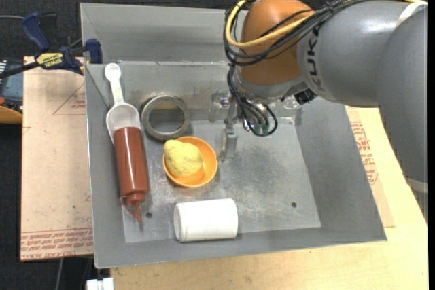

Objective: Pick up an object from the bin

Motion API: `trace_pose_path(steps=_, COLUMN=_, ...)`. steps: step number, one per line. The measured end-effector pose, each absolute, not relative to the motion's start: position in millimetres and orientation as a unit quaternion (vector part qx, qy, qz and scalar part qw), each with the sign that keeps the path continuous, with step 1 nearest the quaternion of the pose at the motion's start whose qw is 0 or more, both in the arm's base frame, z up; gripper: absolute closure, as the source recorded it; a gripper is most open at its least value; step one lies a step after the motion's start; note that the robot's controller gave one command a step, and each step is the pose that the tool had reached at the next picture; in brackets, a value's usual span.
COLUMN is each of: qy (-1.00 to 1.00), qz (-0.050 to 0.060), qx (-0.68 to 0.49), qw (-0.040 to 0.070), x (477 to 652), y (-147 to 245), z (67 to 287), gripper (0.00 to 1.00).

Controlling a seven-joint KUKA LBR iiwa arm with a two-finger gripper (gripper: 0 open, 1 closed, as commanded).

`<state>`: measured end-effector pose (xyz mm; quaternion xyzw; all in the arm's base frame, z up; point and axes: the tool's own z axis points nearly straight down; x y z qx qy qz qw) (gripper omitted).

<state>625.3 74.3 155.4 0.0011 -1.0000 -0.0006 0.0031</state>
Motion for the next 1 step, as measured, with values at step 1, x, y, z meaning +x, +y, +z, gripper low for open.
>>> trace_pose_path(steps=1, qy=-1.000, qz=-0.001, qx=0.000, qw=-0.001, x=627.1, y=73.8, z=160.2, gripper=0.00)
